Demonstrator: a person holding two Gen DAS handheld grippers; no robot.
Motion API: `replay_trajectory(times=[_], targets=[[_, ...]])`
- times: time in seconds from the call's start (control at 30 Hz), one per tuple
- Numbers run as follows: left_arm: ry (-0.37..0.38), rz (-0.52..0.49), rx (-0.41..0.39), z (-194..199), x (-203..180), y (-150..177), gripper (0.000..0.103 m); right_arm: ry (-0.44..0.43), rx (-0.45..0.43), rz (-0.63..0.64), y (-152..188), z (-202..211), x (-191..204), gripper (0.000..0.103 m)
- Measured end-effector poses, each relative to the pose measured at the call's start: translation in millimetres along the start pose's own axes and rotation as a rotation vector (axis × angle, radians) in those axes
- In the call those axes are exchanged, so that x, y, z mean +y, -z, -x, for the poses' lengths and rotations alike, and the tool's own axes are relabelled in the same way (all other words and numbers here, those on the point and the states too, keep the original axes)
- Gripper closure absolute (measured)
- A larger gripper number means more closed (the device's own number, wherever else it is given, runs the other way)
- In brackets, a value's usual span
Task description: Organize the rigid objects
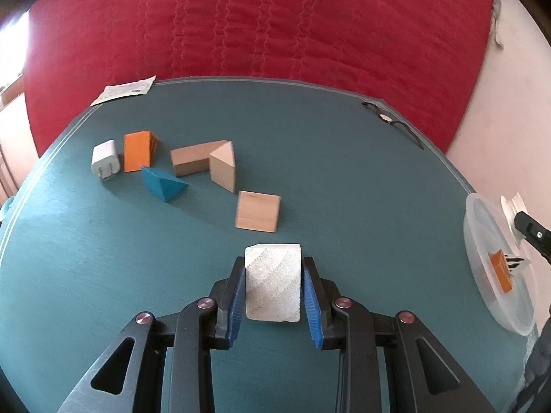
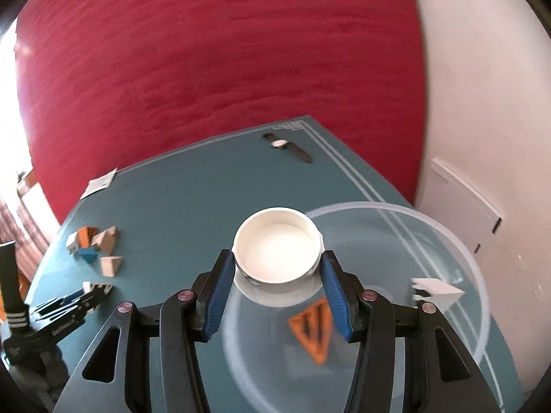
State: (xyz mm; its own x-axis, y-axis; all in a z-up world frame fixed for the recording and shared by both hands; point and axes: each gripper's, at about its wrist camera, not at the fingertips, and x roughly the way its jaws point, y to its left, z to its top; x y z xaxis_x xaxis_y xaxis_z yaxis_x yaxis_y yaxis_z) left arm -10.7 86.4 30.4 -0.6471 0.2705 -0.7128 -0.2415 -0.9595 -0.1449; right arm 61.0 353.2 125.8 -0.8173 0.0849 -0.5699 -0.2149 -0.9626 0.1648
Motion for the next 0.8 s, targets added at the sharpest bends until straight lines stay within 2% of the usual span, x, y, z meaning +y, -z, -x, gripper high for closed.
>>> replay_trajectory(times=[0.43,0.8], targets=[[0.046,-0.049,0.025,-4.7,-32.4,-1.8,0.071,0.080,0.007,-0.099,-1.9,-13.8,-56.8,0.050],[0.089,-0.100,0.022,-5.6,-61.9,-5.9,0.071,0.112,0.016,-0.130,1.5,-17.9,-76.8,0.047]])
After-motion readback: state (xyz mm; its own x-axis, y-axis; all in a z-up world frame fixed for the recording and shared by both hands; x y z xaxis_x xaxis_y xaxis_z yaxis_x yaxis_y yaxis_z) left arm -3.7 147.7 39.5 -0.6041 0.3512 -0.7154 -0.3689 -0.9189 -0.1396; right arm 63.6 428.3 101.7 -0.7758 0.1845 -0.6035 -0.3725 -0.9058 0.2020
